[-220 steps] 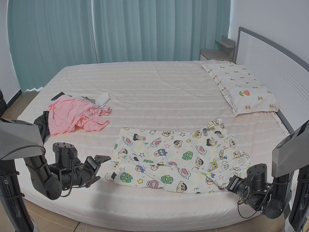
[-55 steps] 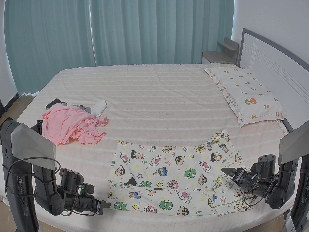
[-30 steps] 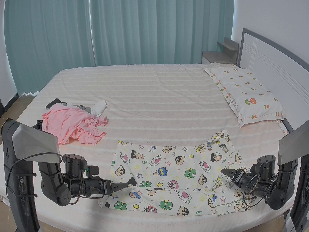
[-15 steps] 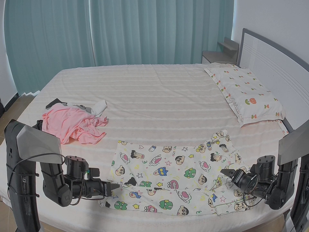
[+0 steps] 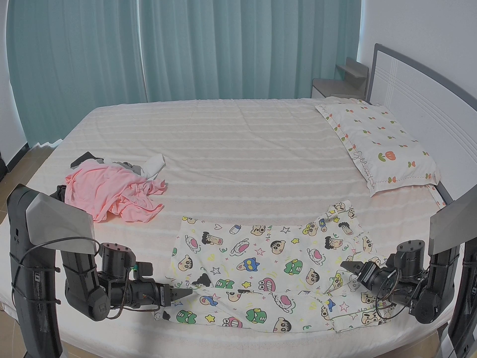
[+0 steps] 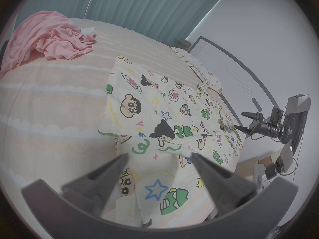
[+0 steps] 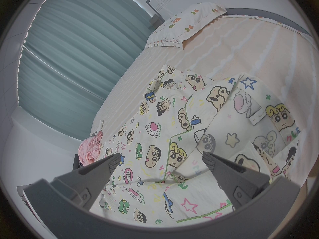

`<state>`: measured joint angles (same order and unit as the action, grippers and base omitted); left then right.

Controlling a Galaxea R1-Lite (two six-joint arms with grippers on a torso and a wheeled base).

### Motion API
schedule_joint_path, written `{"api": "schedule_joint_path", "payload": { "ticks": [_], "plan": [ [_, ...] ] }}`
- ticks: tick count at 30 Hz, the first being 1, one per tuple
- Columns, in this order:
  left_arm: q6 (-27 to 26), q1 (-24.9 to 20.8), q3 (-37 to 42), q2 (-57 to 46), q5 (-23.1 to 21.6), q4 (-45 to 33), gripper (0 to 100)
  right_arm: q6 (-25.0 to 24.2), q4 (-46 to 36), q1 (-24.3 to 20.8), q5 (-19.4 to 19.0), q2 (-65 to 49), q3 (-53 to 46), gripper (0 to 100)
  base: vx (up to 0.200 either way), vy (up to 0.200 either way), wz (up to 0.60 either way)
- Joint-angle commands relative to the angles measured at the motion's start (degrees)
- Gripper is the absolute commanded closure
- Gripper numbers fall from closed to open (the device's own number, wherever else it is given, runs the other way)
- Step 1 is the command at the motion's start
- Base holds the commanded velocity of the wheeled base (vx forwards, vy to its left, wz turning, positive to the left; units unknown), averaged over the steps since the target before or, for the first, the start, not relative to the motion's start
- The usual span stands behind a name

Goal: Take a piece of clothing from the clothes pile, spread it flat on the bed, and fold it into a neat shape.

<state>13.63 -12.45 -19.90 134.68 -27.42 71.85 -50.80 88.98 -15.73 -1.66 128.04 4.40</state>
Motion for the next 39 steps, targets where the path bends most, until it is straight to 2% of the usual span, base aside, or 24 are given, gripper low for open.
{"api": "schedule_joint_path", "payload": {
  "ticks": [1,15,22,28,34,36,37,38,39],
  "plan": [
    [-0.01,-0.12,0.03,0.14,-0.01,0.13,0,0.00,1.02,-0.01,-0.01,0.11,-0.01,0,0.000,0.000,0.00],
    [0.96,-1.18,-5.94,4.54,0.17,0.75,0,0.00,1.02,-0.01,-0.01,0.37,0.17,0,0.000,0.000,0.00],
    [7.03,-0.82,-8.58,4.36,0.79,1.36,0,0.00,1.02,-0.01,-0.01,0.46,0.26,0,0.000,0.000,0.00],
    [14.76,-0.65,-11.04,4.36,4.74,4.44,0,0.00,1.02,0.08,0.16,0.55,0.43,0,0.000,0.000,0.00],
    [16.17,0.58,-10.52,4.71,5.80,6.02,0,0.35,1.02,0.52,0.34,0.72,0.43,0,0.000,0.000,0.00],
    [16.17,0.85,-9.99,4.71,5.80,6.02,0,1.32,1.02,1.05,0.34,0.28,0.26,0,0.000,0.000,0.00],
    [16.17,1.20,-8.58,4.54,5.62,6.28,0,4.22,1.02,2.37,0.25,-0.16,-0.18,0,0.000,0.000,0.00],
    [16.17,1.28,-8.41,4.54,5.53,6.28,0,4.57,1.02,2.54,0.25,-0.16,-0.27,0,0.000,0.000,0.00],
    [16.17,1.72,-6.65,4.45,4.83,6.90,0,9.31,1.02,4.56,0.08,-0.33,-1.15,0,0.000,0.000,0.00]
  ]
}}
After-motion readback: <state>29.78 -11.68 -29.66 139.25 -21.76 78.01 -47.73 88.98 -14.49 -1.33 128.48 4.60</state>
